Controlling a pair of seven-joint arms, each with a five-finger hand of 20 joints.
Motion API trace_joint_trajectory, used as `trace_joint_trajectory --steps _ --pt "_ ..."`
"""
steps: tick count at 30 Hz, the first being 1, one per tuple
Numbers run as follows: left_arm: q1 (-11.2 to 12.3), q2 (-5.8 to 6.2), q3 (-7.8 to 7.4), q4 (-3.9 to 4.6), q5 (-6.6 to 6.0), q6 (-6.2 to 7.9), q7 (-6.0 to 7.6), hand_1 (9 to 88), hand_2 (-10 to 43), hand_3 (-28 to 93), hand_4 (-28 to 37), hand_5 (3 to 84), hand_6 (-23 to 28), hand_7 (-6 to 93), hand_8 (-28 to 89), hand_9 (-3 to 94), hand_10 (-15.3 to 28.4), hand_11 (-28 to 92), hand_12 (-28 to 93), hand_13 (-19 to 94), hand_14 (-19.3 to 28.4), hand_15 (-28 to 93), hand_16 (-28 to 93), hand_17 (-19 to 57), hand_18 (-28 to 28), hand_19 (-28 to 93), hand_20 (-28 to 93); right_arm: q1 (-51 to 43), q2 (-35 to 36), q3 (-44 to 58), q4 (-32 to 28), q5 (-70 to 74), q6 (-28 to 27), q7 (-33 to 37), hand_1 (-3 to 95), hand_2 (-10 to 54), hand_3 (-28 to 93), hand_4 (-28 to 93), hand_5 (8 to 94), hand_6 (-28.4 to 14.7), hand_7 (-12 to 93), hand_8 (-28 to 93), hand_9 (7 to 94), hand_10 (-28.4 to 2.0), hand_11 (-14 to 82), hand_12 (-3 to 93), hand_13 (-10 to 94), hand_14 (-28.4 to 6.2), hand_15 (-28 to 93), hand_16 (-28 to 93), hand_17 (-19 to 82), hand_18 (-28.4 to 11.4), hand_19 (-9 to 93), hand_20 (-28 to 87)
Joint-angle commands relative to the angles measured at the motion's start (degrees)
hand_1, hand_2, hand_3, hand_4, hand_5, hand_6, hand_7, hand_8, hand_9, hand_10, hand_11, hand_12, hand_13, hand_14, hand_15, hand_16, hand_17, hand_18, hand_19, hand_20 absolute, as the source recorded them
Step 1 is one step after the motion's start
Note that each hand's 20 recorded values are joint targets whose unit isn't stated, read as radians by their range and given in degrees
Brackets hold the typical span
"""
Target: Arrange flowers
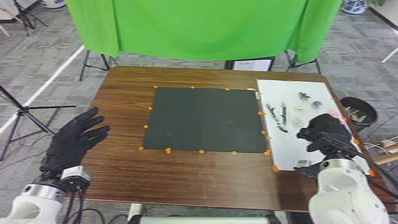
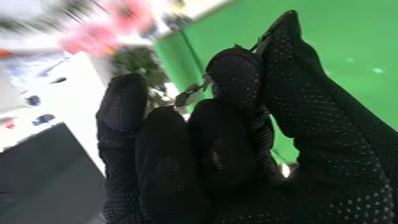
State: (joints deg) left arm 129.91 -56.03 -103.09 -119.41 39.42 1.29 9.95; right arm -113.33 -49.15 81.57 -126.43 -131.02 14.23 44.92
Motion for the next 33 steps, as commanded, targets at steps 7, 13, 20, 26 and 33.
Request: trace_joint_trajectory --steps 7,13,20,26,33 --pt "1.4 2.07 -3.19 -0.59 -0.49 -0.61 -0.59 24.5 -4.1 71 -28.2 31.6 5.3 18.3 -10 27.0 13.0 25 17 21 17.6 47 -5 -8.6 21.8 42 9 22.0 1.9 -17.9 4.5 2.0 -3.0 -11.3 30.6 -7.8 93 5 69.9 -5.5 60 34 80.8 -7.1 79.8 66.4 78 -9.2 93 43 32 -18.3 81 41" --pt "4.3 4.22 -7.61 -1.36 -1.03 -1.46 -0.88 24.1 -4.4 72 -28.1 31.4 5.2 18.2 -10 26.9 13.0 25 17 21 17.5 47 -5 -8.6 21.8 42 9 34.9 -2.9 -30.2 9.8 2.8 -5.6 -12.9 30.8 -8.5 93 5 70.0 -5.4 59 34 80.9 -7.1 79.6 66.2 79 -9.2 93 43 33 -18.3 81 41" --pt "9.8 4.34 -12.94 -2.8 -2.49 -2.65 0.42 22.6 -7.1 71 -28.1 30.6 4.9 17.8 -10 26.3 12.9 23 17 20 17.6 45 -4 -9.1 22.5 41 9 45.0 -12.3 -41.0 17.1 6.7 -10.3 -12.6 30.9 -8.9 93 5 70.3 -5.4 59 34 81.3 -7.2 79.2 66.2 79 -9.1 93 42 33 -18.4 81 41" --pt "11.0 3.35 -12.66 -3.7 -2.69 -1.99 1.81 22.4 -7.7 71 -28.2 30.5 4.8 17.6 -10 26.2 12.9 23 18 20 17.6 45 -4 -9.2 22.6 41 9 49.2 -19.1 -47.5 23.4 7.6 -13.7 -10.2 30.9 -9.1 93 5 70.6 -5.5 58 34 81.6 -7.2 78.7 66.2 79 -9.0 93 42 33 -18.7 82 41" --pt "9.9 3.92 -10.49 -3.26 -2.81 -2.09 1.84 22.2 -7.9 71 -28.2 30.5 4.9 17.4 -10 26.3 13.0 23 18 20 17.6 45 -3 -9.2 22.5 41 9 48.4 -23.8 -49.9 28.4 5.7 -15.5 -9.2 30.8 -9.2 93 5 70.7 -5.4 58 34 81.9 -7.1 78.4 65.9 79 -8.9 93 41 33 -18.8 82 40"
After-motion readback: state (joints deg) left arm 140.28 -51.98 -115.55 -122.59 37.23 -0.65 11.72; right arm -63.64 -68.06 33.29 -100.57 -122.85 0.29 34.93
